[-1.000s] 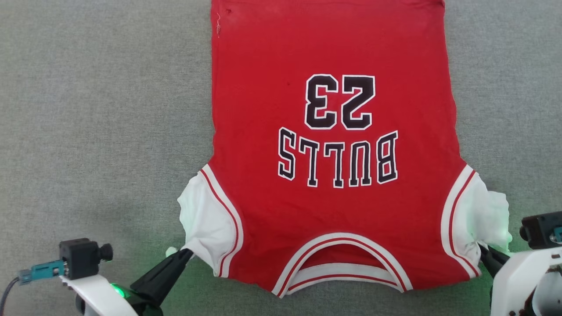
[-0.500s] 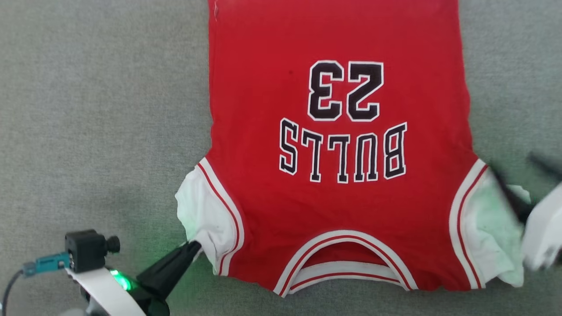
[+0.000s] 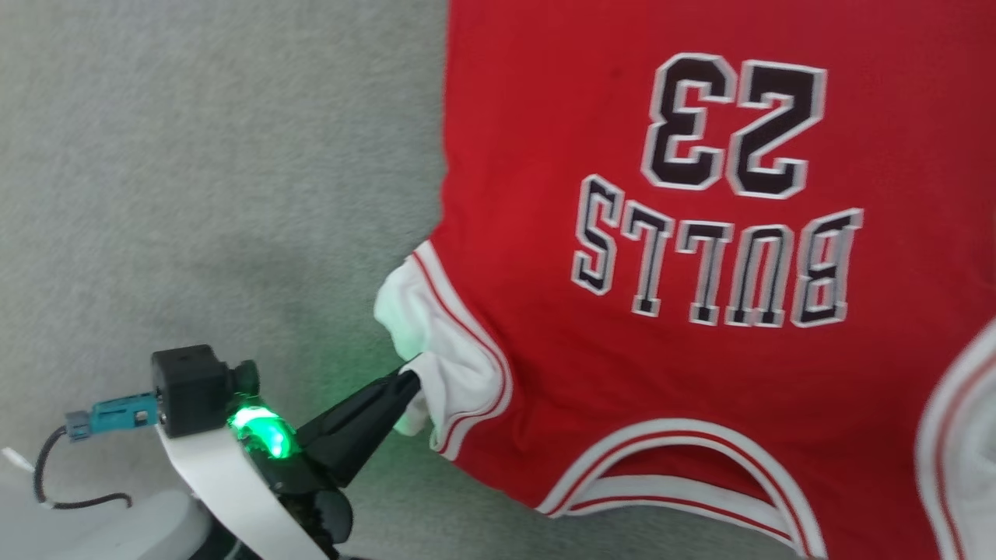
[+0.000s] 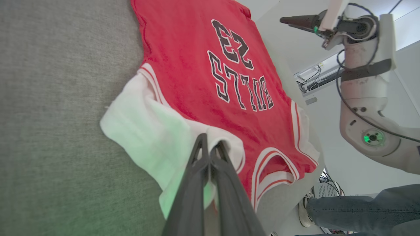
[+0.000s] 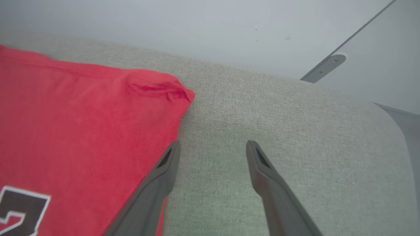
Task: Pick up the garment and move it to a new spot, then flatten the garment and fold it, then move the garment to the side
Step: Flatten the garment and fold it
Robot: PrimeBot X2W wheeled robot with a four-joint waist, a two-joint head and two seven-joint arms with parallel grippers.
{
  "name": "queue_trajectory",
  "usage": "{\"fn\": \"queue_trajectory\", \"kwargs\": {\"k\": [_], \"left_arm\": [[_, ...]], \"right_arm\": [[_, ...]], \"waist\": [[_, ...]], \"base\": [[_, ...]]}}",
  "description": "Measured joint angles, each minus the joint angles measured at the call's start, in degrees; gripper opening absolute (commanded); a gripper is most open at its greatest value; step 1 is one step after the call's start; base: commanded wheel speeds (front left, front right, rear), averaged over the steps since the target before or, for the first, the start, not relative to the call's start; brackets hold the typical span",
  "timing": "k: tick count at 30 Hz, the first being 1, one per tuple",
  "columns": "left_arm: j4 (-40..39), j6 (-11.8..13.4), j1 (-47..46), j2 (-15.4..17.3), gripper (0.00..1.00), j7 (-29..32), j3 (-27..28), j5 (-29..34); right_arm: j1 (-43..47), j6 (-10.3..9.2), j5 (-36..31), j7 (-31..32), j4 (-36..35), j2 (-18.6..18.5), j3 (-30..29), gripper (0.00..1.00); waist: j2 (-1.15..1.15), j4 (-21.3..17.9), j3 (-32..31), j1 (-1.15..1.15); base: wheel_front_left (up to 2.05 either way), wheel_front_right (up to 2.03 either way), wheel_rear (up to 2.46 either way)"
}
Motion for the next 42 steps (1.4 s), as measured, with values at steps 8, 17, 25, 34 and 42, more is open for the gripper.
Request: {"fn": "queue_trajectory", "kwargs": {"k": [8, 17, 25, 34, 42], "left_arm": [[0.13, 0.00, -2.69, -2.32, 0.00, 0.01, -1.70, -0.24], [-0.46, 0.00, -3.93, -3.93, 0.00, 0.00, -2.04, -0.87], [0.31, 0.00, -3.13, -3.34, 0.00, 0.00, -0.03, -2.69], [4.14, 0.01, 3.32, -0.87, 0.00, 0.01, 2.33, -3.19], [5.65, 0.00, 8.06, -0.33, 0.00, 0.01, 5.47, -3.25]], "right_arm": [[-10.23, 0.01, -5.36, 5.88, 12.69, -0.55, 1.75, 1.00], [-13.94, -0.02, -6.60, 8.28, 16.53, -0.94, 3.97, 0.00], [-9.43, -0.01, -3.67, 3.45, 16.79, -0.45, 3.34, 0.00], [9.21, 0.00, 9.32, 4.20, 4.15, -6.01, 8.25, 0.00], [30.91, 0.00, 17.25, 8.82, -12.20, -6.32, 4.66, 0.00]], "waist": [[0.00, 5.59, 4.63, 0.00], [0.00, 7.70, 6.82, 0.00], [0.00, 6.20, 3.41, 0.00], [0.00, 2.72, -4.69, 0.00], [0.00, -2.20, -9.15, 0.00]], "base": [[0.00, 0.00, 0.00], [0.00, 0.00, 0.00], [0.00, 0.00, 0.00], [0.00, 0.00, 0.00], [0.00, 0.00, 0.00]]}}
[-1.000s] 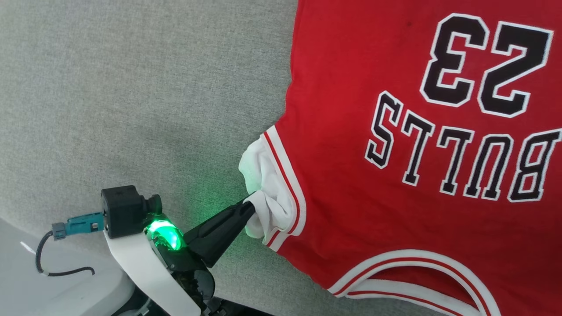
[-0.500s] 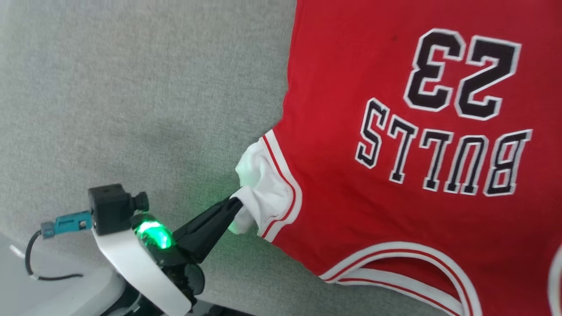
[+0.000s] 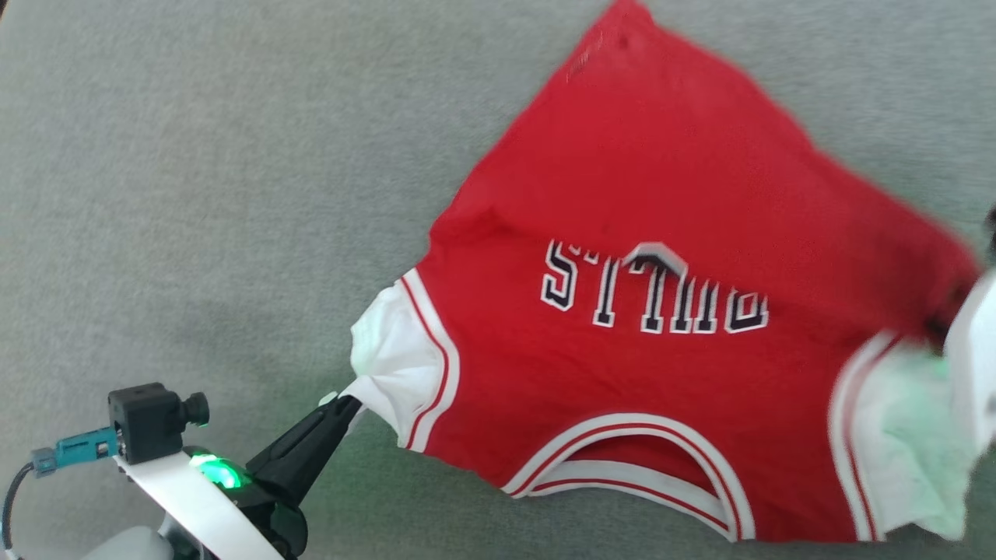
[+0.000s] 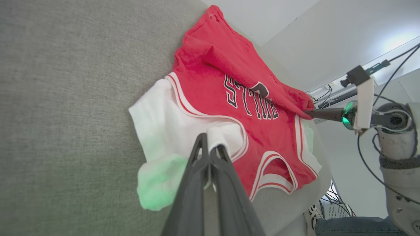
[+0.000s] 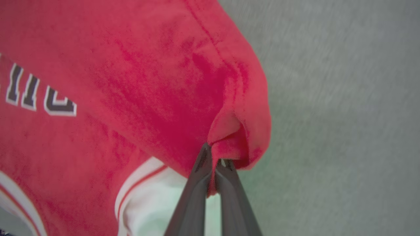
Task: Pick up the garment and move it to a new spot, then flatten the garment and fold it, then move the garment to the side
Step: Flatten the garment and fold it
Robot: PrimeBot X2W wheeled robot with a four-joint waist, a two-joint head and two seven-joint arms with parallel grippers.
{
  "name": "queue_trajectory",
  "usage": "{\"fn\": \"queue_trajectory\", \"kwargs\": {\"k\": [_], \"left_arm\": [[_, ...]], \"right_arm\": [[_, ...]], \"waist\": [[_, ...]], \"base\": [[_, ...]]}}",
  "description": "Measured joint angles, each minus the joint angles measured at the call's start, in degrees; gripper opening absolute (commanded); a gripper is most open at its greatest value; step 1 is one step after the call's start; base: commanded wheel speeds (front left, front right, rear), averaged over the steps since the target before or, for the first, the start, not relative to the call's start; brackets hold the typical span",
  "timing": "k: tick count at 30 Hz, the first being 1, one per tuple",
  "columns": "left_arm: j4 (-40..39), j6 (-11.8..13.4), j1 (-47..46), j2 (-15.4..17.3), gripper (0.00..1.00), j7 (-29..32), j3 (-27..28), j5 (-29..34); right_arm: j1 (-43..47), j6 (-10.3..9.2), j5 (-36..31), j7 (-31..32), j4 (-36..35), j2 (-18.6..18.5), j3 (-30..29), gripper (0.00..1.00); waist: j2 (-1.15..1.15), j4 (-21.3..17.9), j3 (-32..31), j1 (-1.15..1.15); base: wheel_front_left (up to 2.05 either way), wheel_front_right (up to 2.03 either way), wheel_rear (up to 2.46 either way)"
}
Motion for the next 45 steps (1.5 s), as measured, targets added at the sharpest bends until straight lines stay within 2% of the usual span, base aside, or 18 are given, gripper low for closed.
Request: {"fn": "queue_trajectory", "kwargs": {"k": [1, 2, 8, 13, 16, 17, 18, 19, 20, 24, 27, 31, 33, 36, 39, 42, 45], "left_arm": [[0.42, 0.01, 1.09, 0.03, 0.00, 0.00, 0.73, 0.05], [0.42, 0.01, 1.09, 0.03, 0.00, 0.00, 0.73, 0.05], [0.81, 0.00, 2.74, 0.00, 0.00, 0.00, 2.43, 0.07], [1.05, 0.01, 3.62, -0.18, 0.00, -0.01, 3.78, 0.05], [1.07, 0.01, 3.95, -0.51, 0.00, 0.00, 4.45, 0.04], [1.08, 0.01, 4.11, -0.57, 0.00, -0.01, 4.59, 0.04], [1.08, 0.01, 4.27, -0.62, 0.00, -0.01, 4.65, 0.05], [1.00, 0.01, 4.38, -0.69, 0.00, -0.01, 4.65, 0.05], [0.93, 0.01, 4.48, -0.66, 0.00, 0.00, 4.63, 0.07], [0.87, 0.01, 4.48, -1.10, 0.00, -0.01, 5.24, 0.09], [0.55, 0.01, 4.48, -1.75, 0.00, 0.00, 5.48, 0.18], [-0.12, 0.00, 4.04, -2.56, 0.00, -0.01, 4.44, 0.77], [-0.45, 0.01, 3.19, -2.70, 0.00, -0.01, 3.92, 0.98], [-0.94, 0.01, 1.71, -3.12, 0.00, -0.01, 3.01, 1.14], [-1.15, 0.01, 0.17, -3.39, 0.00, -0.01, 2.04, 1.46], [-0.76, 0.01, -1.24, -4.10, 0.00, -0.01, 0.91, 1.93], [-0.30, 0.01, -2.38, -4.78, 0.00, 0.00, -0.49, 2.54]], "right_arm": [[6.59, 0.00, 1.68, 1.05, -3.99, 1.83, -0.98, 0.00], [6.59, 0.00, 1.68, 1.05, -3.99, 1.83, -0.98, 0.00], [24.08, 0.00, 2.76, 1.42, -12.59, 6.21, -0.53, 0.00], [34.44, 0.00, 1.45, -1.03, -14.83, 9.61, 6.30, 0.00], [34.82, -0.01, 0.64, -3.92, -13.81, 9.75, 8.79, 0.00], [34.50, -0.01, 0.30, -5.28, -13.44, 9.79, 9.28, 0.26], [34.02, -0.01, -0.05, -6.54, -13.22, 9.95, 9.43, 0.43], [33.57, -0.01, -0.24, -7.32, -13.12, 10.01, 9.44, 0.75], [33.16, -0.01, -0.21, -7.82, -13.21, 10.20, 9.24, 1.00], [31.47, -0.01, 0.79, -8.91, -16.73, 11.09, 5.70, 1.00], [29.24, -0.01, 2.30, -7.00, -20.47, 10.76, 2.77, 1.00], [22.29, -0.01, 6.81, -4.04, -22.80, 12.23, -1.91, 1.00], [17.08, 0.00, 7.30, -3.50, -22.37, 11.76, -3.61, 1.00], [8.17, -0.01, 4.11, -4.43, -18.31, 8.95, -3.98, 1.00], [0.62, -0.01, -1.04, -6.55, -11.57, 6.70, 0.25, 1.00], [-5.53, -0.01, -5.90, -9.79, -3.28, 6.24, 4.10, 1.00], [-10.75, -0.01, -7.25, -12.03, 4.85, 7.22, 7.08, 1.00]], "waist": [[0.00, -1.20, -1.03, 0.00], [0.00, -1.20, -1.03, 0.00], [0.00, -4.09, -3.21, 0.00], [0.00, -5.33, -4.05, 0.00], [0.00, -5.69, -4.08, 0.00], [0.00, -5.77, -4.02, 0.00], [0.00, -5.80, -3.98, 0.00], [0.00, -5.81, -3.95, 0.00], [0.00, -5.80, -3.91, 0.00], [0.00, -5.26, -3.80, 0.00], [0.00, -4.76, -3.54, 0.00], [0.00, -3.75, -2.81, 0.00], [0.00, -3.19, -2.22, 0.00], [0.00, -2.21, -1.05, 0.00], [0.00, -1.21, 0.47, 0.00], [0.00, 0.03, 1.67, 0.00], [0.00, 1.20, 2.94, 0.00]], "base": [[0.00, 0.00, 0.00], [0.00, 0.00, 0.00], [0.00, 0.00, 0.00], [0.00, 0.00, 0.00], [0.00, 0.00, 0.00], [0.00, 0.00, 0.00], [0.00, 0.00, 0.00], [0.00, 0.00, 0.00], [0.00, 0.00, 0.00], [0.00, 0.00, 0.00], [0.00, 0.00, 0.00], [0.00, 0.00, 0.00], [0.00, 0.00, 0.00], [0.00, 0.00, 0.00], [0.00, 0.00, 0.00], [0.00, 0.00, 0.00], [0.00, 0.00, 0.00]]}}
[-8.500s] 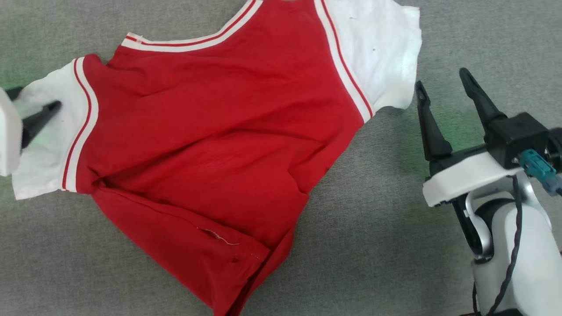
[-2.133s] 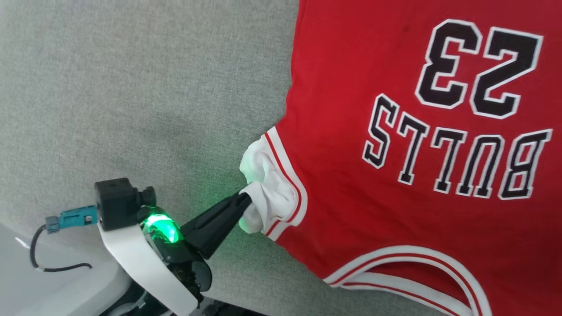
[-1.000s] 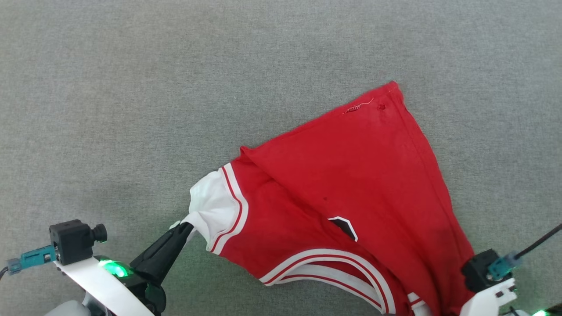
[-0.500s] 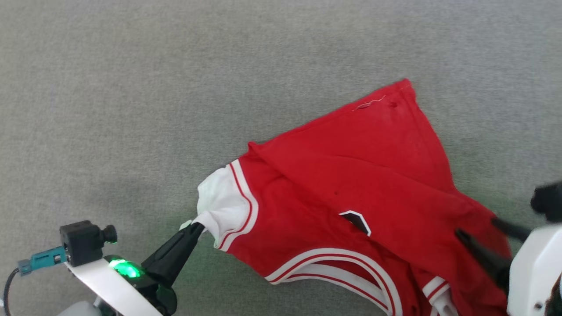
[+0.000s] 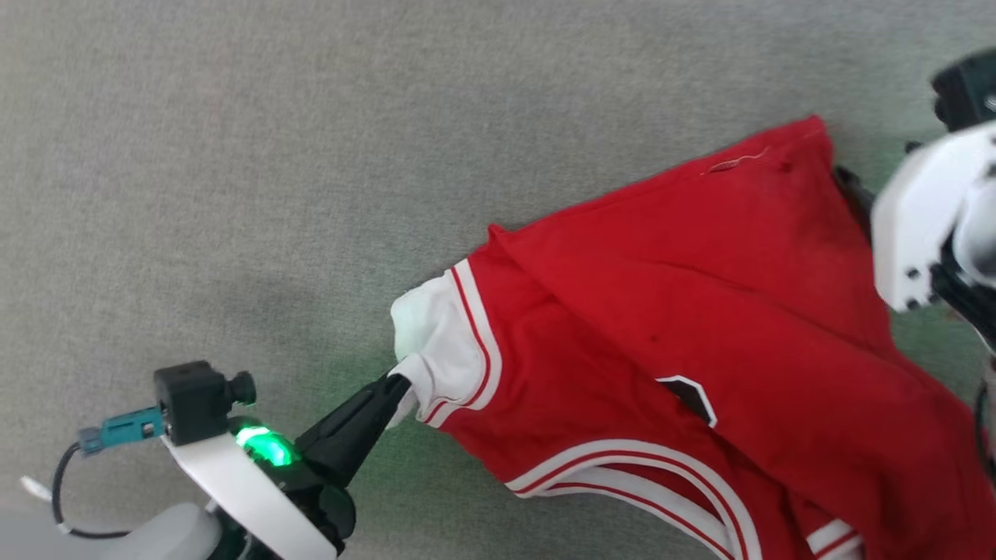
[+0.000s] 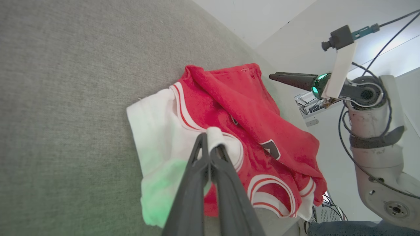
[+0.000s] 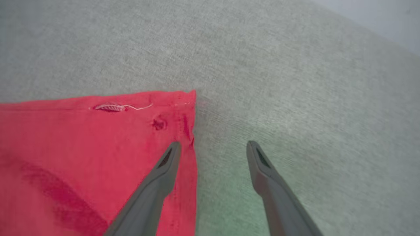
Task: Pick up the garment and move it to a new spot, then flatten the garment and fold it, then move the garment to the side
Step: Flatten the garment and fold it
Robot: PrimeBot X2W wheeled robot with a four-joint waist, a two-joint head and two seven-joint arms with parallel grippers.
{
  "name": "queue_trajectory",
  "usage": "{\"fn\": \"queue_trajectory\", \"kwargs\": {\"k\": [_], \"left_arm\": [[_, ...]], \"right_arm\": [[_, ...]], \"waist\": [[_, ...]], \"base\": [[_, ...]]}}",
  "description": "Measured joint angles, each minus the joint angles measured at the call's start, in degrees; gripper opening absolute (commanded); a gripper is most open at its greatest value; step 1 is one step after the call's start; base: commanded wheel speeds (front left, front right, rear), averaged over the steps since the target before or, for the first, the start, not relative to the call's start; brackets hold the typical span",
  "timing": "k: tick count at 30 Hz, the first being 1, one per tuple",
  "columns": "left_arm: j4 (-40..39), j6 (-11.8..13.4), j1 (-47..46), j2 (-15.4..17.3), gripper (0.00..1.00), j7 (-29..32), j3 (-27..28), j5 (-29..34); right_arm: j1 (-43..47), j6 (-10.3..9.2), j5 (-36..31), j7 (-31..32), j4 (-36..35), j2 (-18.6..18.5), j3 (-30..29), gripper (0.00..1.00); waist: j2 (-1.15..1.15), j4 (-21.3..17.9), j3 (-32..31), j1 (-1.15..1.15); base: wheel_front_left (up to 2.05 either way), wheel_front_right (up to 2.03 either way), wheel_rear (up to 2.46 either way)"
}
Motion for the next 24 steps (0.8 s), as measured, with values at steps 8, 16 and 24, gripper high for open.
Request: {"fn": "queue_trajectory", "kwargs": {"k": [8, 16, 24], "left_arm": [[1.43, 0.00, -3.20, -1.48, 0.00, -0.01, -3.11, 0.73], [2.68, 0.00, -4.99, -0.93, 0.00, -0.01, -4.86, 2.03], [5.04, -0.01, -16.18, 3.28, 0.00, 0.00, -1.74, 0.46]], "right_arm": [[-7.95, -0.01, -1.77, 0.97, 12.71, -1.85, 9.22, 1.00], [-8.42, 0.03, 2.04, -0.36, 15.25, -1.18, 8.58, 0.00], [-16.59, 0.00, -1.67, -12.36, 16.14, 2.27, -1.82, 0.00]], "waist": [[0.00, 3.02, 1.82, 0.00], [0.00, 2.63, 0.27, 0.00], [0.00, -0.71, 0.26, 0.00]], "base": [[0.00, 0.00, 0.00], [0.00, 0.00, 0.00], [0.00, 0.00, 0.00]]}}
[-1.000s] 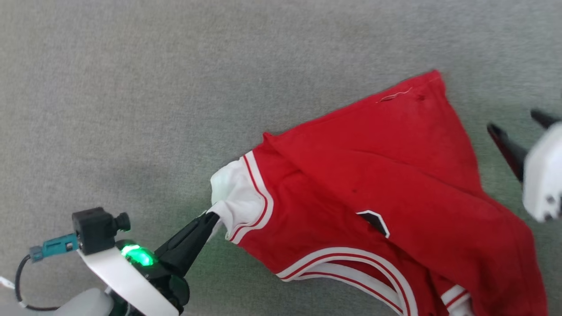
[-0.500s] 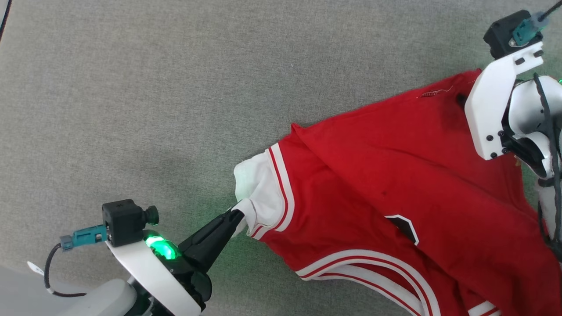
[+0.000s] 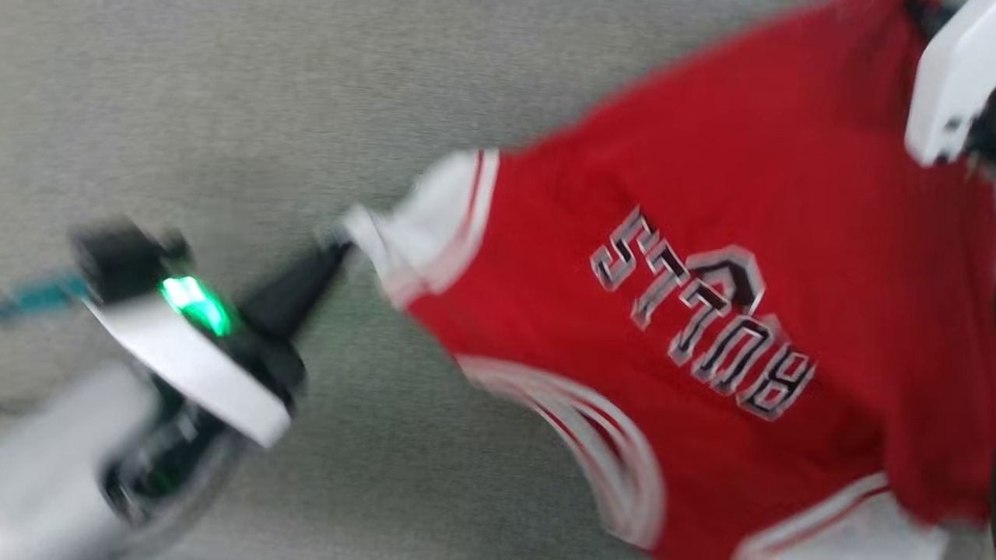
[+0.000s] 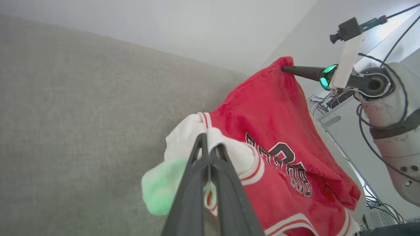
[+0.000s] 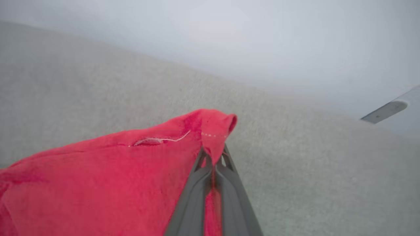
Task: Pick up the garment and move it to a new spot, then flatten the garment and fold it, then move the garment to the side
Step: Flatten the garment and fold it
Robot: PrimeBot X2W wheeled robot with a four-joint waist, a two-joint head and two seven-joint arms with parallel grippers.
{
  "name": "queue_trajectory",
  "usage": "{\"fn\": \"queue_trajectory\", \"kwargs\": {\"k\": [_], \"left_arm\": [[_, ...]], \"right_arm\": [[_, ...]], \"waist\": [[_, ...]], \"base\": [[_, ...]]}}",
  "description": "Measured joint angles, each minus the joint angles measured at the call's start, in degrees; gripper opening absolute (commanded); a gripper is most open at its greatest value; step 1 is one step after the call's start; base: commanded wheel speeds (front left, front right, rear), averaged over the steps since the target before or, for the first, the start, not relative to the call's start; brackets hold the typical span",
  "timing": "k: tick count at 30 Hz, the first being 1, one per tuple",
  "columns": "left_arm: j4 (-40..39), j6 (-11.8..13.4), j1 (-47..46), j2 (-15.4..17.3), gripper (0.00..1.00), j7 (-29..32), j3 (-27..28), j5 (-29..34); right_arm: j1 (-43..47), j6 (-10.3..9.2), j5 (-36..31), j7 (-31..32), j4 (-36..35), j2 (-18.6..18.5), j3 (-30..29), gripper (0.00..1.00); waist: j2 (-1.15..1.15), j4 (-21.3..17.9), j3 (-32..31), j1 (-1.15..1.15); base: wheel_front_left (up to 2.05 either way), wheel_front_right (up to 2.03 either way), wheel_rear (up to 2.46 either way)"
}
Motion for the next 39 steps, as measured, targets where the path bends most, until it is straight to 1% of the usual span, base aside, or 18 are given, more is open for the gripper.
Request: {"fn": "queue_trajectory", "kwargs": {"k": [2, 5, 8, 11, 15, 16, 18, 20, 23, 25, 27, 29, 32, 35, 36, 37, 39], "left_arm": [[0.62, 0.00, -4.78, 0.98, 0.00, 0.00, 1.26, -1.29], [2.91, 0.00, -12.69, 2.09, 0.00, 0.08, 3.52, -6.32], [8.78, 0.00, -21.35, 2.66, 0.00, 2.54, 6.73, -10.99], [15.48, 0.00, -31.08, 2.35, 0.00, 4.77, 10.91, -13.84], [24.74, -0.03, -42.72, 0.19, 0.00, 5.06, 15.49, -14.68], [24.74, -0.03, -42.72, 0.19, 0.00, 5.06, 15.49, -14.68], [27.92, -0.07, -47.45, -0.59, 0.00, 4.89, 16.52, -13.86], [29.59, -0.09, -51.16, -1.66, 0.00, 4.82, 17.95, -14.39], [30.64, -0.09, -53.63, -2.26, 0.00, 4.67, 18.49, -14.11], [30.39, -0.09, -53.22, -2.45, 0.00, 4.89, 18.33, -14.43], [28.77, -0.08, -50.69, -2.07, 0.00, 4.21, 18.09, -14.43], [25.93, -0.07, -45.53, -2.09, 0.00, 3.64, 18.06, -16.06], [20.47, -0.01, -35.84, -2.12, 0.00, 2.88, 18.69, -18.71], [14.66, 0.00, -25.03, -2.35, 0.00, 1.81, 19.51, -19.36], [12.84, 0.00, -21.24, -2.98, 0.00, 1.30, 20.19, -19.87], [9.75, 0.00, -13.86, -4.11, 0.00, 0.70, 21.97, -19.72], [7.03, 0.01, -6.66, -6.28, 0.00, 0.36, 24.82, -19.74]], "right_arm": [[-3.35, 0.02, -1.68, -2.40, 0.92, 1.45, -2.55, 0.00], [-9.32, 0.00, -4.32, -6.08, 2.36, 3.92, -5.87, 0.00], [-15.73, 0.00, -6.95, -9.35, 4.80, 7.03, -9.45, 0.00], [-23.47, 0.02, -10.50, -12.85, 7.38, 9.85, -12.58, 0.00], [-32.15, 0.18, -14.39, -17.98, 11.03, 12.21, -16.83, 0.00], [-32.15, 0.18, -14.39, -17.98, 11.03, 12.21, -16.83, 0.00], [-36.05, 0.24, -16.73, -21.64, 12.66, 13.26, -19.17, 0.00], [-38.94, 0.26, -18.60, -24.84, 14.60, 13.82, -20.90, 0.00], [-40.70, 0.27, -20.68, -28.37, 17.29, 14.36, -22.47, 0.00], [-40.81, 0.27, -21.21, -29.73, 19.84, 14.56, -22.83, 0.00], [-39.20, 0.26, -21.53, -30.73, 21.69, 14.59, -22.85, 0.00], [-35.78, 0.24, -22.38, -31.26, 23.30, 14.52, -22.29, 0.00], [-29.32, 0.19, -21.82, -31.95, 24.48, 14.28, -20.75, 0.00], [-21.93, 0.16, -18.93, -32.36, 23.60, 13.52, -18.05, 0.00], [-19.10, 0.15, -17.47, -32.36, 22.79, 13.12, -17.17, 0.00], [-12.80, 0.14, -14.70, -31.42, 20.31, 12.13, -14.63, 0.00], [-5.69, 0.14, -10.99, -29.52, 16.60, 11.07, -12.85, 0.00]], "waist": [[0.00, -1.04, 0.45, 0.00], [0.00, -2.56, 1.52, 0.00], [0.00, -3.89, 2.93, 0.00], [0.00, -5.32, 4.47, 0.00], [0.00, -6.98, 6.38, 0.00], [0.00, -6.98, 6.38, 0.00], [0.00, -7.79, 7.05, 0.00], [0.00, -8.59, 7.48, 0.00], [0.00, -9.27, 7.71, 0.00], [0.00, -9.39, 7.57, 0.00], [0.00, -9.49, 7.13, 0.00], [0.00, -9.55, 6.52, 0.00], [0.00, -9.58, 5.53, 0.00], [0.00, -9.44, 4.34, 0.00], [0.00, -9.32, 3.94, 0.00], [0.00, -9.00, 3.07, 0.00], [0.00, -8.56, 2.10, 0.00]], "base": [[0.00, 0.00, 0.00], [0.00, 0.00, 0.00], [0.00, 0.00, 0.00], [0.00, 0.00, 0.00], [0.00, 0.00, 0.00], [0.00, 0.00, 0.00], [0.00, 0.00, 0.00], [0.00, 0.00, 0.00], [0.00, 0.00, 0.00], [0.00, 0.00, 0.00], [0.00, 0.00, 0.00], [0.00, 0.00, 0.00], [0.00, 0.00, 0.00], [0.00, 0.00, 0.00], [0.00, 0.00, 0.00], [0.00, 0.00, 0.00], [0.00, 0.00, 0.00]]}}
